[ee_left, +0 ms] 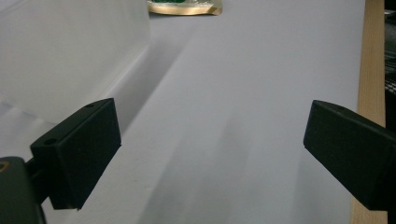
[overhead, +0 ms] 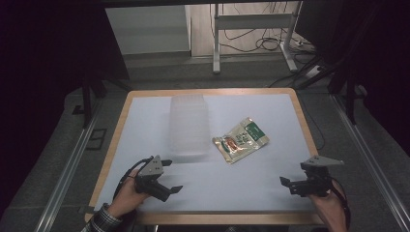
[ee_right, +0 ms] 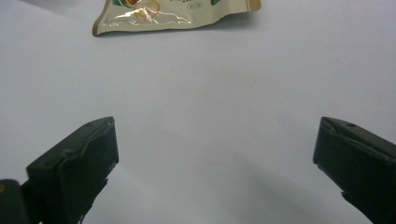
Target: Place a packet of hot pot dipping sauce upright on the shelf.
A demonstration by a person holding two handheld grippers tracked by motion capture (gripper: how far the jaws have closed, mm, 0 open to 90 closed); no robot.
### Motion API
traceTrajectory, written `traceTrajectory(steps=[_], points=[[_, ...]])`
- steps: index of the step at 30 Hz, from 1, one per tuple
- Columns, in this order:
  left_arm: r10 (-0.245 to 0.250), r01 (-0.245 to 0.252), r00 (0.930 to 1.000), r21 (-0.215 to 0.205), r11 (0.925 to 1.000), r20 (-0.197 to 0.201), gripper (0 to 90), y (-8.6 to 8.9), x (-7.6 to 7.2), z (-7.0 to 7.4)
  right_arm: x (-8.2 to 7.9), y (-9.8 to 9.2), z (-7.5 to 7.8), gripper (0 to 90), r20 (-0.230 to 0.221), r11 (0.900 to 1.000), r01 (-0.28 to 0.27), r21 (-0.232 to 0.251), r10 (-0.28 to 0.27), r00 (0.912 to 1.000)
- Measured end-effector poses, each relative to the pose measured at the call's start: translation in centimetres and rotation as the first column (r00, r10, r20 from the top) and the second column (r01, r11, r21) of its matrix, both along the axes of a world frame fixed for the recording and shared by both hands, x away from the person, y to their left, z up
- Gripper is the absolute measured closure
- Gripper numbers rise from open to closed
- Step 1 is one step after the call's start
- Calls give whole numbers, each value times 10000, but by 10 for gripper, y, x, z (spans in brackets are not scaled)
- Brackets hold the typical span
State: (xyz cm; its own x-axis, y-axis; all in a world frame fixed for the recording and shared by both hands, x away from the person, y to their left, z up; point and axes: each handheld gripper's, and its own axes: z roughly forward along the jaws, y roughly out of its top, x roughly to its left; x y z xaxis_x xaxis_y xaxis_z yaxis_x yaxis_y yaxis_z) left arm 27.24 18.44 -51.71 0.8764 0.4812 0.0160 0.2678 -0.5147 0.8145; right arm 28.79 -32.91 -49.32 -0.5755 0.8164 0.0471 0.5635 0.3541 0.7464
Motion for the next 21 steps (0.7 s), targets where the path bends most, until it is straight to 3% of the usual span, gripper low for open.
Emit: traceTrajectory(steps=[5, 21], points=[[29, -30, 10000, -165, 9999, -85, 36, 1, 1, 0, 3, -1, -1, 0, 305, 9993, 215, -296, -206, 9993], [236, -238, 9997, -190, 9995, -101, 27, 3, 3, -1, 5, 2, -4, 0, 302, 9966, 191, -806, -168, 9994]])
